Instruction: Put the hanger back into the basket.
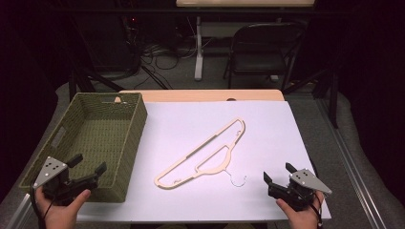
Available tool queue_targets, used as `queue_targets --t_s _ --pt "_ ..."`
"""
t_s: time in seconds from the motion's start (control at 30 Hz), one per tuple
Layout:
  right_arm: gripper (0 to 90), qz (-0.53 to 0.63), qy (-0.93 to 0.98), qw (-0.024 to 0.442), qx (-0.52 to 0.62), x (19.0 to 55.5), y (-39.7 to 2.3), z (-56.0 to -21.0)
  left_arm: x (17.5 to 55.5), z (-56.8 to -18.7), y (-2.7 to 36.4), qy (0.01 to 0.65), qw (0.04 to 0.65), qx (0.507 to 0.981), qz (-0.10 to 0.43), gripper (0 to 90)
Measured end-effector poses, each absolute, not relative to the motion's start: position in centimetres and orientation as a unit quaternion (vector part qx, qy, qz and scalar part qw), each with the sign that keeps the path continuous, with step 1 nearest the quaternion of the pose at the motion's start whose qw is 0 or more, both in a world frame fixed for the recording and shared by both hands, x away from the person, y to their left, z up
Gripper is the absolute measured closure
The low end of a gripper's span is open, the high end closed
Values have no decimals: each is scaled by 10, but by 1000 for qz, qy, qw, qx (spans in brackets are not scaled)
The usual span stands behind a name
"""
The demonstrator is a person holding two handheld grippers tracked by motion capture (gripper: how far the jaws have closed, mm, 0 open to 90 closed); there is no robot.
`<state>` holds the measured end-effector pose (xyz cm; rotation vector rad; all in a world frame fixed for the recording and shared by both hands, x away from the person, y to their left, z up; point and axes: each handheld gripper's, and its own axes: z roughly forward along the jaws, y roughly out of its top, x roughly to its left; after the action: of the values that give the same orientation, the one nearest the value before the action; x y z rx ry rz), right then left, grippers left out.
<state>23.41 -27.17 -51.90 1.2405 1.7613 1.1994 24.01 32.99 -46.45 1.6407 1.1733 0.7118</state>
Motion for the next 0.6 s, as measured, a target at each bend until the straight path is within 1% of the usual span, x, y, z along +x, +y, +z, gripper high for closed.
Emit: queue_targets --t_s 0.17,0.37,0.53,0.6 --pt "167 459 674 329 477 235 -271 -520 241 -463 327 480 480 679 281 98" --pt "169 457 675 329 477 235 -271 -520 244 -462 320 482 475 687 266 12" --pt "174 458 674 329 477 234 -271 -520 247 -458 309 474 469 701 253 15" --pt "174 458 675 328 477 234 -271 -520 247 -457 307 473 466 704 253 32"
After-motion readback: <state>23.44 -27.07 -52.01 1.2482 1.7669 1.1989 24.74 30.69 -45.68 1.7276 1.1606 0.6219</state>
